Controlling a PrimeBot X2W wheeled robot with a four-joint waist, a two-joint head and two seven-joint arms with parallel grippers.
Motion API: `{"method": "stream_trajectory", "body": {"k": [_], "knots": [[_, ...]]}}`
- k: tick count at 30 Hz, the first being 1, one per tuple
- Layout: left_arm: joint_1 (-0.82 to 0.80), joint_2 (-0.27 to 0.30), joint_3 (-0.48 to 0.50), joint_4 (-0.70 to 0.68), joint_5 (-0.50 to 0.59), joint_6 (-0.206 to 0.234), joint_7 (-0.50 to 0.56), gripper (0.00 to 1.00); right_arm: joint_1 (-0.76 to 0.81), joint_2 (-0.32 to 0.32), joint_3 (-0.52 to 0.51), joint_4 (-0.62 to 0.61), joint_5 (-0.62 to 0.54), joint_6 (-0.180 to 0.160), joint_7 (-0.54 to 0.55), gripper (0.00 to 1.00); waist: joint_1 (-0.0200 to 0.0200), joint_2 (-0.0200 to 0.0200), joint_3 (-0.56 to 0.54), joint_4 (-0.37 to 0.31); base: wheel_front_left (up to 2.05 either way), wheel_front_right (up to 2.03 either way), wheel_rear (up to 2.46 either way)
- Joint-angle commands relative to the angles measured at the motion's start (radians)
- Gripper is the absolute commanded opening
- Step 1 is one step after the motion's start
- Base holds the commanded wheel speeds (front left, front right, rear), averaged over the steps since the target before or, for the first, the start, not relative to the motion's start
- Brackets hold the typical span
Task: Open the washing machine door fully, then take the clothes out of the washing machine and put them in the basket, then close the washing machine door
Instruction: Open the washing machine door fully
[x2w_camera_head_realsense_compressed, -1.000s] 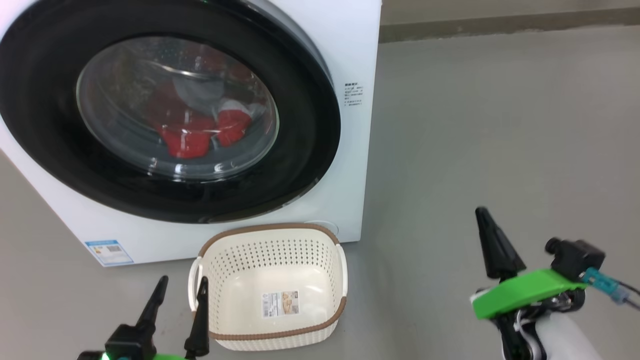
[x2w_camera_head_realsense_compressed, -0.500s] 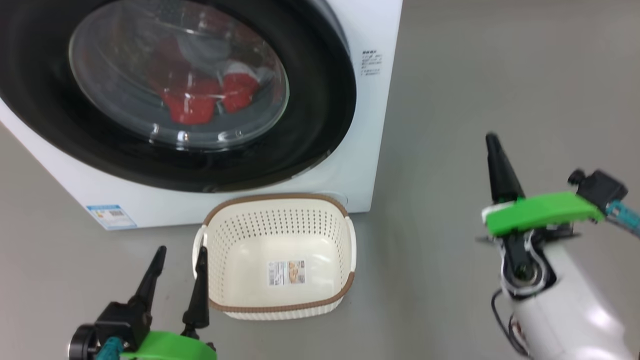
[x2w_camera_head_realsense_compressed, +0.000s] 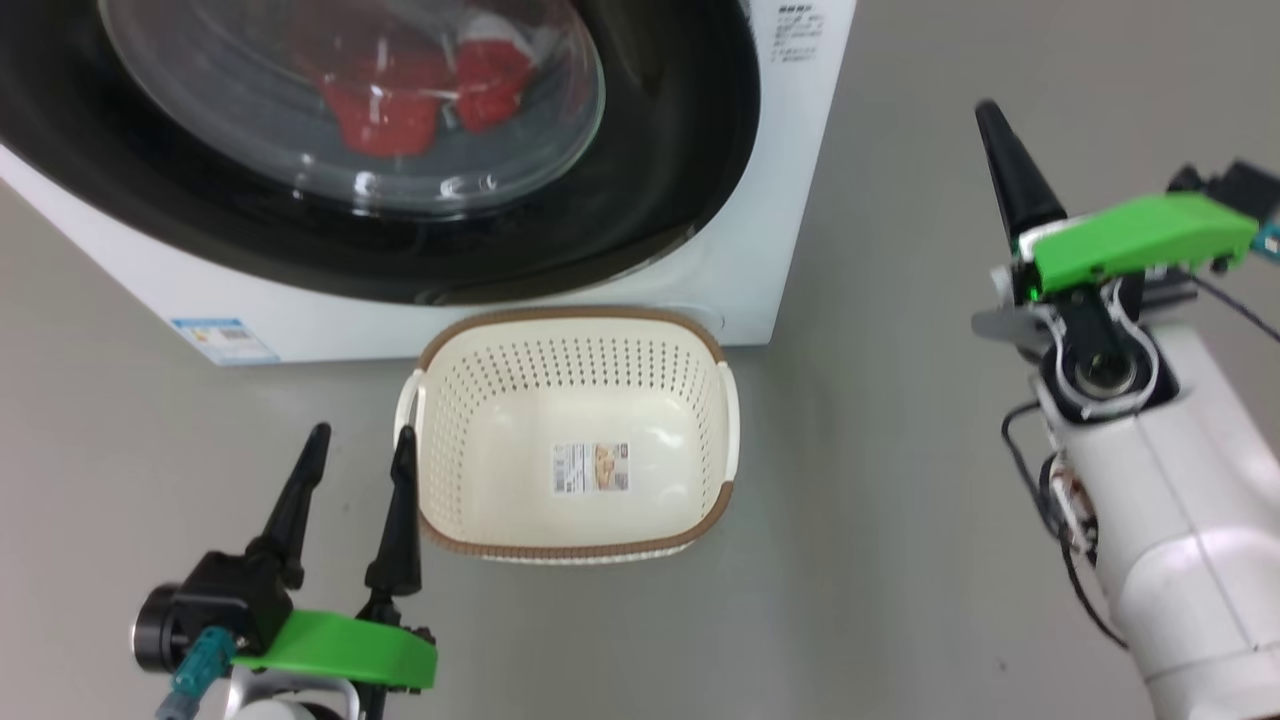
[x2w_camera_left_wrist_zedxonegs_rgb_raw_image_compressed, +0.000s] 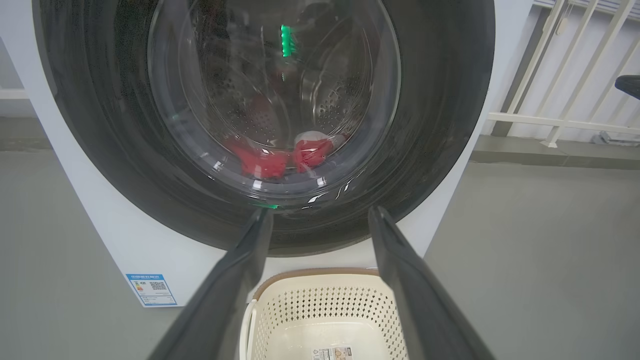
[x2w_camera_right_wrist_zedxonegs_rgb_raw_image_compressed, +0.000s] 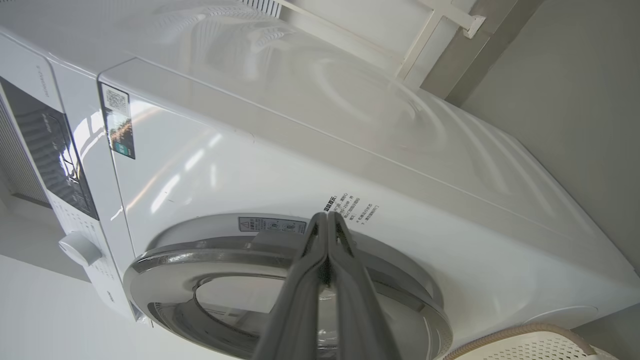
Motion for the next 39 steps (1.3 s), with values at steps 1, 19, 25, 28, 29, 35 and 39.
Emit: {"method": "stream_trajectory", "body": {"k": [1, 19, 25, 28, 29, 35, 39], "knots": [[-0.035, 0.015, 0.025, -0.030, -0.001, 0.007, -0.012, 1.00, -0.038, 0.009, 0.012, -0.018, 0.014, 0.001, 0.015, 0.00, 0.0000, 0.0000, 0.037, 0.017, 0.00, 0.00, 0.00], [-0.123, 0.015, -0.009, -0.018, 0.056, -0.013, -0.012, 1.00, -0.357, 0.001, 0.000, 0.133, 0.227, 0.001, 0.416, 0.00, 0.0000, 0.0000, 0.197, 0.063, 0.00, 0.00, 0.00], [-0.137, 0.015, -0.027, -0.022, 0.051, -0.017, -0.012, 1.00, -0.413, -0.001, -0.002, 0.155, 0.241, 0.001, 0.490, 0.00, 0.0000, 0.0000, 0.221, 0.084, 0.00, 0.00, 0.00], [-0.141, 0.015, -0.033, -0.019, 0.046, -0.018, -0.012, 1.00, -0.431, -0.006, 0.008, 0.164, 0.226, 0.001, 0.507, 0.00, 0.0000, 0.0000, 0.225, 0.096, 0.00, 0.00, 0.00], [-0.143, 0.015, -0.034, -0.019, 0.045, -0.018, -0.012, 1.00, -0.436, -0.008, 0.010, 0.166, 0.221, 0.001, 0.511, 0.00, 0.0000, 0.0000, 0.225, 0.101, 0.00, 0.00, 0.00], [-0.146, 0.015, -0.041, -0.004, 0.053, -0.015, -0.012, 1.00, -0.464, -0.019, 0.004, 0.186, 0.214, 0.001, 0.529, 0.00, 0.0000, 0.0000, 0.232, 0.127, 0.00, 0.00, 0.00], [-0.147, 0.015, -0.036, -0.001, 0.057, -0.015, -0.012, 1.00, -0.485, -0.026, 0.005, 0.203, 0.204, 0.001, 0.538, 0.00, 0.0000, 0.0000, 0.244, 0.139, 0.00, 0.00, 0.00]]}}
